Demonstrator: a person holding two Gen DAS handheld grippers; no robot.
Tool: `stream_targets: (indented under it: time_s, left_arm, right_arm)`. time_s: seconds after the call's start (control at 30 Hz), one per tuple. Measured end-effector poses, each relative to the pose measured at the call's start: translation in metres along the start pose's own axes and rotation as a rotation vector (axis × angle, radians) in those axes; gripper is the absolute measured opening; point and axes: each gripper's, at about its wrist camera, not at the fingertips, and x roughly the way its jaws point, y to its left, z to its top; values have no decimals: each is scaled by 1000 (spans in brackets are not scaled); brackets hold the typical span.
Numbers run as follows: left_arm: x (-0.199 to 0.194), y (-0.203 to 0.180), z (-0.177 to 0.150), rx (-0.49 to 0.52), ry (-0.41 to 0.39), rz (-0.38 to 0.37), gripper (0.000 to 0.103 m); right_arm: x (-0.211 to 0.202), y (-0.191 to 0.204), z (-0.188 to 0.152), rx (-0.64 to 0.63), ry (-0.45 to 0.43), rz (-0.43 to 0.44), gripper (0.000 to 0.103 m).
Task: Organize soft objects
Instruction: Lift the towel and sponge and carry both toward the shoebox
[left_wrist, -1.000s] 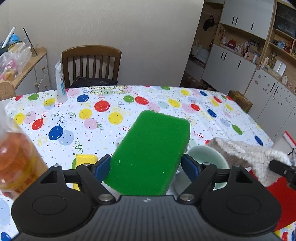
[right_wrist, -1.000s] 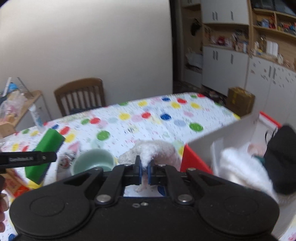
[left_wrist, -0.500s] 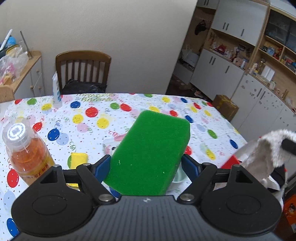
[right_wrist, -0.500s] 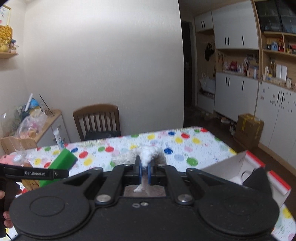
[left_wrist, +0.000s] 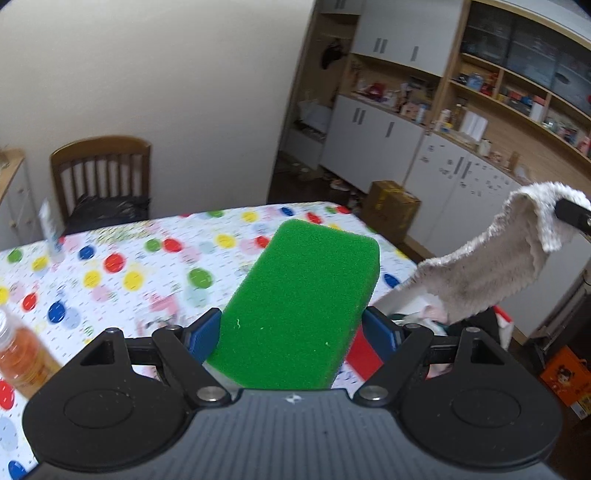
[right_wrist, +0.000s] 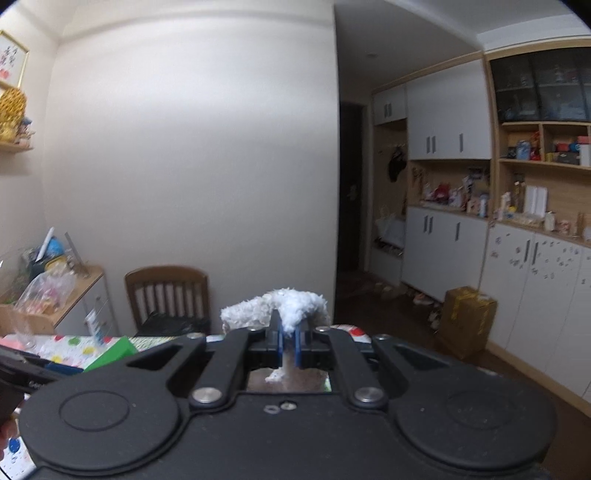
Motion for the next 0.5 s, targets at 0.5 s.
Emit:
stream_targets:
  time_s: [0.5]
  left_arm:
    - [45,-107,14,130,14,-134,82]
  right_arm:
    - [2,-76,-10,0,-11,-184,4]
